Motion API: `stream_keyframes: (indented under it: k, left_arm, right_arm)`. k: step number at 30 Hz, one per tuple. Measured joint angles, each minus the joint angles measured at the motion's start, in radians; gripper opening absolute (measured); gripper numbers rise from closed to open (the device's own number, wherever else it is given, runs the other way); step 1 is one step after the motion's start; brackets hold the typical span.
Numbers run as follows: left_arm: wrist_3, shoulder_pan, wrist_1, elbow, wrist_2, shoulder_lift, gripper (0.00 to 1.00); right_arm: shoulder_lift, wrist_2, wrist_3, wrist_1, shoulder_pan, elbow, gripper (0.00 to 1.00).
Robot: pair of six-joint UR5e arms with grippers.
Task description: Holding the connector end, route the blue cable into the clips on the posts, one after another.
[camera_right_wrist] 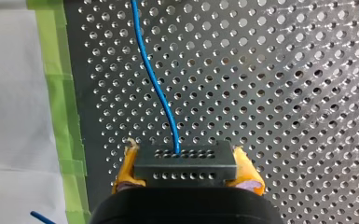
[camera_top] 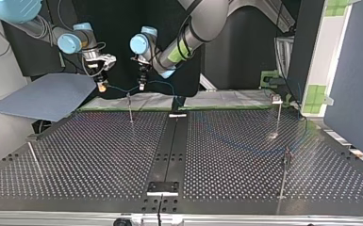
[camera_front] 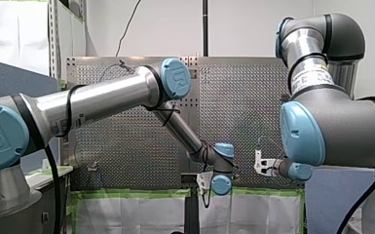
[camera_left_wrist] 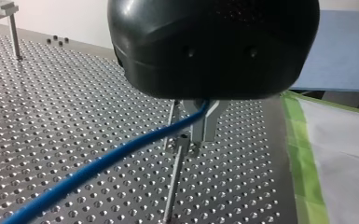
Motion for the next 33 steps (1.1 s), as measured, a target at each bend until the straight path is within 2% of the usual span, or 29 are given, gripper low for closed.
stream_keyframes:
  k: [7,11,14,18,21,26,33]
  left_arm:
    - [0.000,0.007,-0.005,0.023,0.015,-0.006,0.00]
    - [0.000,0.008,-0.023,0.055,0.022,-0.029,0.00]
    - [0.000,0.010,-0.030,0.068,0.026,-0.039,0.00]
    - [0.000,0.015,-0.032,0.073,0.032,-0.043,0.00]
    - [0.000,0.019,-0.032,0.074,0.037,-0.043,0.00]
    - [0.001,0.025,-0.031,0.074,0.047,-0.043,0.00]
    - [0.001,0.032,-0.028,0.074,0.060,-0.043,0.00]
  right_arm:
    - [0.003,0.000,0.023,0.000,-0.008,-0.016,0.00]
    - [0.016,0.003,0.030,0.004,-0.013,-0.033,0.00]
    - [0.042,0.004,0.021,0.024,-0.014,-0.058,0.00]
    - [0.074,0.005,-0.010,0.065,-0.016,-0.085,0.00]
    - [0.082,0.005,-0.021,0.094,-0.017,-0.096,0.00]
    - [0.084,0.005,-0.024,0.112,-0.018,-0.110,0.00]
    - [0.084,0.007,-0.016,0.128,-0.020,-0.138,0.00]
